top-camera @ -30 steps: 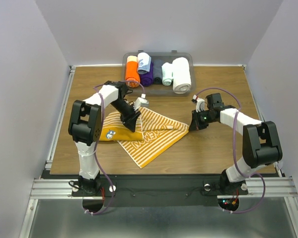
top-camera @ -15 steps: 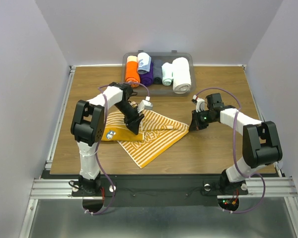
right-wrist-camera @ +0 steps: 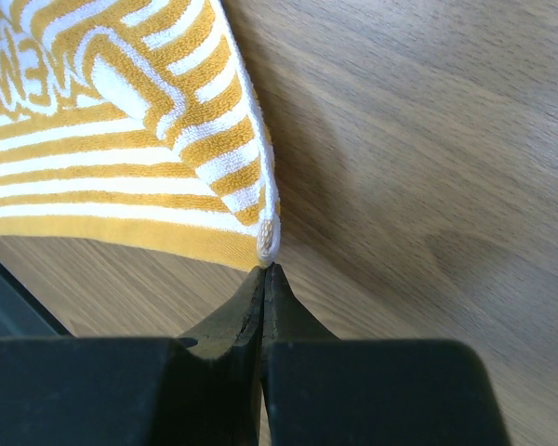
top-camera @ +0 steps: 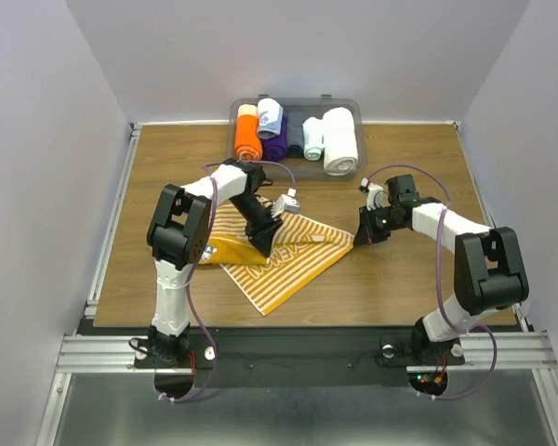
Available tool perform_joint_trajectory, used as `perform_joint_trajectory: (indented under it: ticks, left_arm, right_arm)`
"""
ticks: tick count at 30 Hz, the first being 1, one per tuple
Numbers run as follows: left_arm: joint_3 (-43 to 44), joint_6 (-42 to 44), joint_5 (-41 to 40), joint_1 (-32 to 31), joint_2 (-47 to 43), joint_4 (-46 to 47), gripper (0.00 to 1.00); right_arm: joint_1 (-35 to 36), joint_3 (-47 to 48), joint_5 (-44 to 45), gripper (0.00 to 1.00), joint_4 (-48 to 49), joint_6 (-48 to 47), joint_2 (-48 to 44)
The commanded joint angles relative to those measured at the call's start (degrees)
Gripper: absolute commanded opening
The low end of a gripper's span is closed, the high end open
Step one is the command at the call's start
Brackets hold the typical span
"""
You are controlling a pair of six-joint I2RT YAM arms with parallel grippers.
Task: Roll the towels
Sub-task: Flatten the towel
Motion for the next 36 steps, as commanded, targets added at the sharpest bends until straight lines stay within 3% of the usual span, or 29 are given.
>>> perform_joint_trajectory:
  ticks: [1, 3, 4, 6, 8, 11, 21, 26, 29, 30, 36]
  left_arm:
    - [2.7, 0.7, 2.0, -0.8, -0.3, -1.7, 0.40]
    - [2.9, 0.8, 1.7, -0.9, -0.1, -1.9, 0.33]
    - [2.8, 1.1, 1.5, -0.9, -0.3, -2.0, 0.23]
    - [2.1, 1.1, 0.8, -0.9, -1.3, -1.7, 0.15]
    - [0.9, 1.0, -0.1, -0.9, -2.8, -1.0, 0.06]
    - [0.2, 0.5, -0.9, -0.9, -3.7, 0.0, 0.04]
    - [-0.3, -0.1, -0.7, -0.8, -4.4, 0.7, 0.04]
    - [0.6, -1.0, -0.4, -0.7, -4.8, 1.2, 0.00]
    - [1.0, -2.3, -0.7, -0.4, -5.4, 2.8, 0.00]
    - [1.4, -4.0, -0.9, -0.3, -6.4, 4.3, 0.00]
    - [4.0, -16.3, -4.5, 4.2, -14.5, 15.0, 0.00]
  right_arm:
    - [-0.3, 1.0, -0.2, 0.01, -0.1, -0.8, -0.8]
    - [-0.4, 1.0, -0.1, 0.01, -0.1, -0.8, -0.7]
    - [-0.4, 1.0, 0.0, 0.01, -0.1, -0.7, -0.6]
    - [-0.4, 1.2, 0.9, 0.01, -0.1, -0.3, -0.1]
    - [-0.5, 1.7, 2.6, 0.18, 0.0, 0.9, 1.8]
    - [-2.7, 2.9, -0.5, 0.32, 0.2, 4.5, 5.9]
    - [-2.8, 5.2, -2.1, 0.41, 3.4, 11.9, 11.0]
    - [-2.8, 5.6, -6.2, 0.37, 3.6, 12.6, 13.2]
    - [-2.8, 5.5, -7.3, 0.15, 3.8, 12.3, 13.5]
    - [-2.8, 5.5, -7.2, 0.01, 3.8, 12.0, 13.1]
    - [-4.1, 6.6, -4.7, 0.01, 3.5, 9.8, 5.9]
